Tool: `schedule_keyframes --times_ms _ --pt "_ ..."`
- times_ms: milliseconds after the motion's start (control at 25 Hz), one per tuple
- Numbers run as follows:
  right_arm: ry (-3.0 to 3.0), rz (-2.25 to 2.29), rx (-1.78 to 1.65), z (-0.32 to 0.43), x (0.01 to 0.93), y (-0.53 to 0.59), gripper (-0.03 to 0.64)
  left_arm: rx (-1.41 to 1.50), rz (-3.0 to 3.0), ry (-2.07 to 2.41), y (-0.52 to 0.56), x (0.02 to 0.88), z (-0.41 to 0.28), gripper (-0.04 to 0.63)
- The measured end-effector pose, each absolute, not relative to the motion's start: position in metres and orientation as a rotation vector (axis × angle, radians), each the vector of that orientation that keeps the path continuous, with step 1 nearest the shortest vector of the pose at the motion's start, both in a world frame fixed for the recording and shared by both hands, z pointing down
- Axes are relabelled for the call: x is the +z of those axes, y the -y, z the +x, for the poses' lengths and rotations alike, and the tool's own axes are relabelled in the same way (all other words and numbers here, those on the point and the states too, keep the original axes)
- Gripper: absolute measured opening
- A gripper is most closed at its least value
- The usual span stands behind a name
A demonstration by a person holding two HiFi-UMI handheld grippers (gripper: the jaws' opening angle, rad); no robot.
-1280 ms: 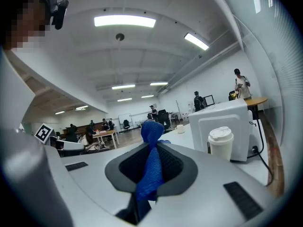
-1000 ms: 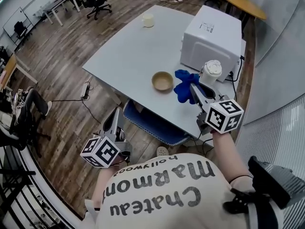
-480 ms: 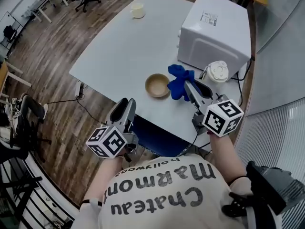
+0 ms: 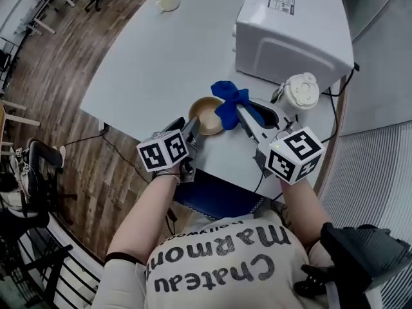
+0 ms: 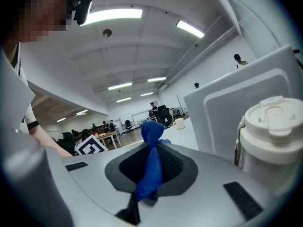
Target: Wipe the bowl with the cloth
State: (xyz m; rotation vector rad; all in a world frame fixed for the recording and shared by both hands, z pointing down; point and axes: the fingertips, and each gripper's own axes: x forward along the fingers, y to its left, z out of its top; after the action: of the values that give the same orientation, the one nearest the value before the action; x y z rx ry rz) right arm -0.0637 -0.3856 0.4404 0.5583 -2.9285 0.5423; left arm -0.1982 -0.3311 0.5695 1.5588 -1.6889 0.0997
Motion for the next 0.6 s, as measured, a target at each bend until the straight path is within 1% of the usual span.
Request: schedule_keyframes --times_ms 200,280,360,400,600 --pt "2.914 0.568 0.627 -0.065 0.451 0.391 0.040 0.184 1.487 1.607 0.342 0.605 -0.190 0.212" --pt "2.913 0.575 0.652 -0.065 0.452 0.390 0.040 0.219 1.460 1.617 0.344 0.610 -0.189 0.141" --pt "2.911 0.566 0.671 -0.067 0.453 0.386 0.040 0.226 1.437 1.628 0.345 0.611 -0.188 0.044" --pt "2.909 0.556 0.676 -0.068 0.453 0.384 0.038 0.227 1.437 1.630 0.345 0.610 -0.187 0.024" --pt "2.916 0.529 0.668 -0.074 0.446 0.374 0.040 0.255 1.519 1.702 0.350 0.588 -0.185 0.022"
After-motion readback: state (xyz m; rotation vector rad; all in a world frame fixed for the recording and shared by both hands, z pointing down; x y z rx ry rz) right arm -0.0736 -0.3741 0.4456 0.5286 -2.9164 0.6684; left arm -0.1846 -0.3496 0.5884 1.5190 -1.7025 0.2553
